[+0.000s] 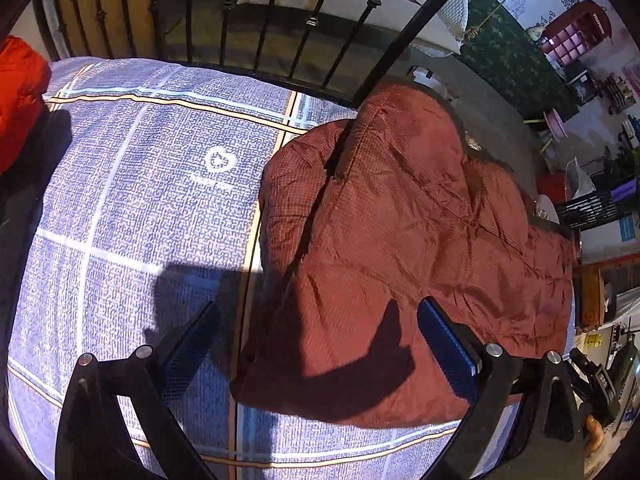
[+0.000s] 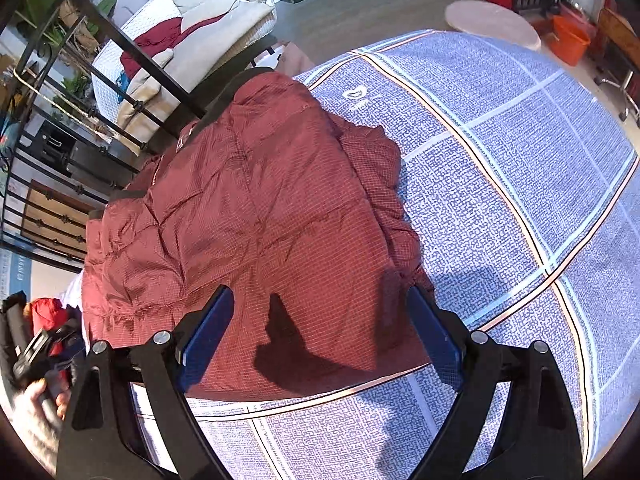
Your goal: Fold large clothes
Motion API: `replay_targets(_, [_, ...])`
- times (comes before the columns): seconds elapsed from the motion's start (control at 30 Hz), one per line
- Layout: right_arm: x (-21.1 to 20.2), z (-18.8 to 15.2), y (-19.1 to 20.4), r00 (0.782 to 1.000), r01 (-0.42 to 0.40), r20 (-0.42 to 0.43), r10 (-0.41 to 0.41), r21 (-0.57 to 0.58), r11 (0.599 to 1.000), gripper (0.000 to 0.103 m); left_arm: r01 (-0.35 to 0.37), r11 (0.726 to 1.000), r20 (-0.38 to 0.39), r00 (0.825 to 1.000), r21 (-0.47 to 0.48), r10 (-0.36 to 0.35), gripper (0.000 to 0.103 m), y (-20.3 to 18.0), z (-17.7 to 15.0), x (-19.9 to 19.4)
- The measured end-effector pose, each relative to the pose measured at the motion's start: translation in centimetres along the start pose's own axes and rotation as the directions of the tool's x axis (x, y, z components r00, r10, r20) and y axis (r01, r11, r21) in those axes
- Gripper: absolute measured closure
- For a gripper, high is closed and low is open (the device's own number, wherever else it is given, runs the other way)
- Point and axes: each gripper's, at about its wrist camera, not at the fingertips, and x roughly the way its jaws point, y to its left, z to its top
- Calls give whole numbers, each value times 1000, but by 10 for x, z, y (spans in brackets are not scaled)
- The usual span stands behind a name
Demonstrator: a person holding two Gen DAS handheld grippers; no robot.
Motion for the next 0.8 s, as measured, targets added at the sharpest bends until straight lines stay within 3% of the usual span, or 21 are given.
replay_targets(0.37, [6,1,-25,999,6,-35,-3,67,998,16,53,999,-115,992,6,-52,5,-1,52,75])
replay_targets(0.63, [18,24,-57,997,-45,-56,55,172,984,16,78,997,-189,979,10,-75,5,-11,60,99])
replay_targets(0.73, [22,40,-70,994,-86,-50,98,210,974,16,106,994,-209,972,-24,-108,5,-4,63,105])
replay_targets(0.8, [28,53,-73,989,-121,-58,136,214,969,16,94,996,-205,974,-6,-93,5,-6,64,106])
